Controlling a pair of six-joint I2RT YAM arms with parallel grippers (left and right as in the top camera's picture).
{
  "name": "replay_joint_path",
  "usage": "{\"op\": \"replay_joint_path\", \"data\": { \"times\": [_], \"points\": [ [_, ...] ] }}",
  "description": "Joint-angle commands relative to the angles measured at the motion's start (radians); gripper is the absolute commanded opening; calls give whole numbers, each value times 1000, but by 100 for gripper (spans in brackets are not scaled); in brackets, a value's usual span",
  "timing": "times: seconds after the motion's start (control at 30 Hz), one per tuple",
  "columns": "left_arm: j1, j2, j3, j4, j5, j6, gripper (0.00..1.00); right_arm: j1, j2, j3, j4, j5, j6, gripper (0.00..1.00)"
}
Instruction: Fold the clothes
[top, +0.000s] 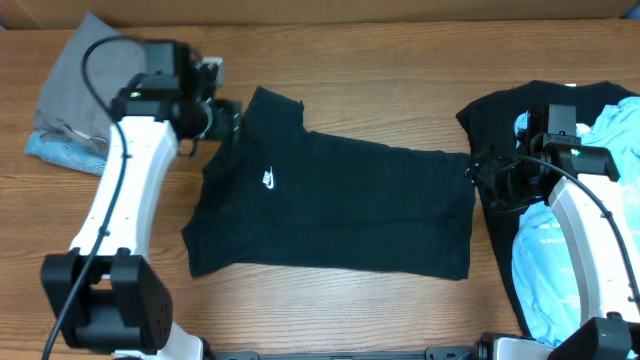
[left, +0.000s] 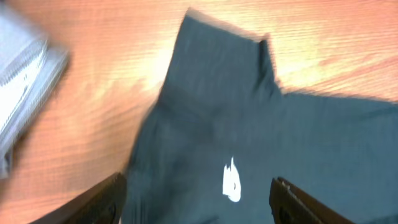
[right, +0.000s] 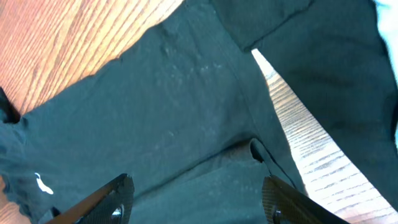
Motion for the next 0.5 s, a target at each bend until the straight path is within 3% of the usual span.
{"op": "replay_joint_path", "data": {
  "times": [0.0,0.13,0.27,0.47],
  "points": [
    [-22,117,40,65,-53,47,76,2,-23,22,-8,-23,-10,69],
    [-22,280,133,114,-23,47,75,2,-23,22,-26,-23,-10,70],
    [-24,419,222,203,16,36,82,2,-23,22,-46,-23,-10,69],
    [-43,549,243,342,36,28,82,2,-23,21,-53,-22,-10,69]
  ]
}}
